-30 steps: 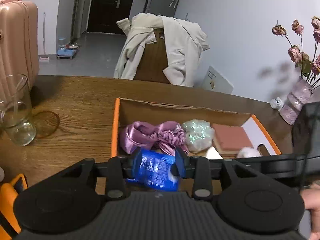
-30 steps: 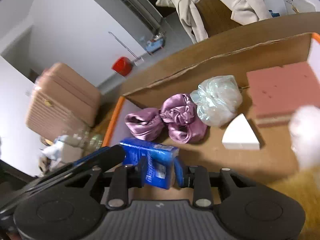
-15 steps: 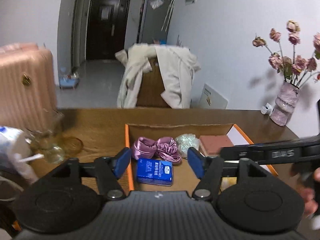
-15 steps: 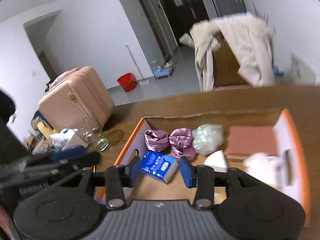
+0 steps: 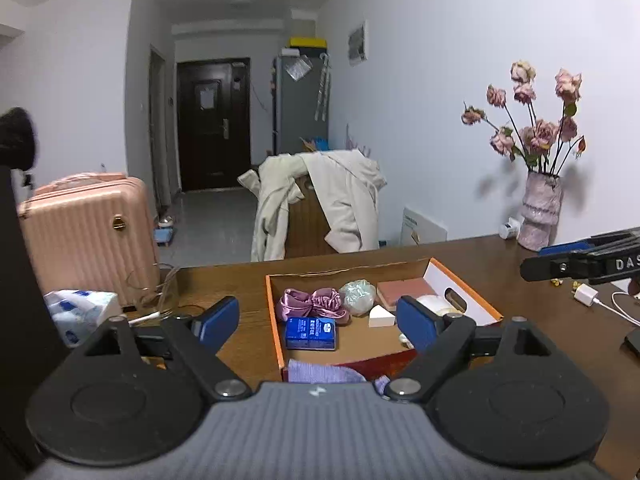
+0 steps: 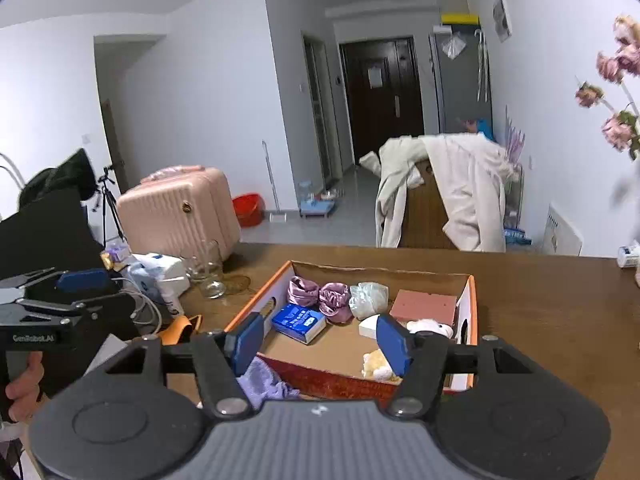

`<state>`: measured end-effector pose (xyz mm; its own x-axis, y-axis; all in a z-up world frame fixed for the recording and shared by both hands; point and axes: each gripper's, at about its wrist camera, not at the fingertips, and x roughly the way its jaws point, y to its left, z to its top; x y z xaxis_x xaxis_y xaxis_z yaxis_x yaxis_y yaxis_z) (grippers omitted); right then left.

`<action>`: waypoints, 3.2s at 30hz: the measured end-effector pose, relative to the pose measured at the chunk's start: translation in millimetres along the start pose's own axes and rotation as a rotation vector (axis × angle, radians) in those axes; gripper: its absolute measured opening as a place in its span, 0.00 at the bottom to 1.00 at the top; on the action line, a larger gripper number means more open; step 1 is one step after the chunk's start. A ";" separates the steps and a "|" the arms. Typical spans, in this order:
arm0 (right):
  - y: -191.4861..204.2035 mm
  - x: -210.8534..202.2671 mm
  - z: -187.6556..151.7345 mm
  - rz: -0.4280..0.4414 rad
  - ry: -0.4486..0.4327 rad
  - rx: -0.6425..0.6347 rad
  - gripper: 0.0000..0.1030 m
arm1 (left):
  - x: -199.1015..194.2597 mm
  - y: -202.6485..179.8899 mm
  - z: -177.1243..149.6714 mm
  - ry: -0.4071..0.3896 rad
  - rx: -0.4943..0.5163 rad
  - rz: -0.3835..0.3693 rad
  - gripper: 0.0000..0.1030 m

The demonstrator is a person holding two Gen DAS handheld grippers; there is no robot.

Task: Organize soft objects
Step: 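Withdraw both grippers from the box toward the lavender towel, then close both grippers on the lavender towel and lift it, then carry the lavender towel into the box and open both grippers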

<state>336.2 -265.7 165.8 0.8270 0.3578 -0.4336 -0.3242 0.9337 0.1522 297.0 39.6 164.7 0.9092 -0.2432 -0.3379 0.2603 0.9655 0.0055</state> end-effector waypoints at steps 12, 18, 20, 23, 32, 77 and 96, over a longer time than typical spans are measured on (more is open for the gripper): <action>68.7 -82.7 -121.7 0.009 -0.099 -0.110 0.76 | -102.5 -37.2 -102.9 -0.100 -0.009 0.021 0.95; 86.5 -93.5 -169.8 -0.016 -0.081 -0.101 0.80 | -124.7 -37.2 -138.8 -0.067 -0.064 0.025 0.95; 88.6 -92.1 -179.5 -0.042 -0.063 -0.117 0.80 | -126.0 -33.3 -144.6 -0.051 -0.089 0.032 0.95; 85.8 -85.2 -184.1 -0.045 -0.023 -0.096 0.80 | -121.1 -28.1 -151.1 -0.027 -0.105 0.026 0.95; 79.1 -42.2 -180.1 0.025 0.034 0.041 0.74 | -62.3 -7.6 -153.5 0.021 -0.149 -0.074 0.93; 9.1 -5.1 -214.0 0.105 0.139 0.374 0.46 | -3.9 -35.2 -174.7 0.322 -0.435 -0.251 0.77; 10.9 20.5 -155.8 0.175 0.084 0.309 0.21 | 20.4 -33.8 -126.6 0.234 -0.407 -0.338 0.28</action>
<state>278.1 -250.5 20.2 0.7263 0.5223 -0.4469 -0.2930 0.8233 0.4861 265.6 13.8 38.5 0.6894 -0.5617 -0.4574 0.3357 0.8073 -0.4854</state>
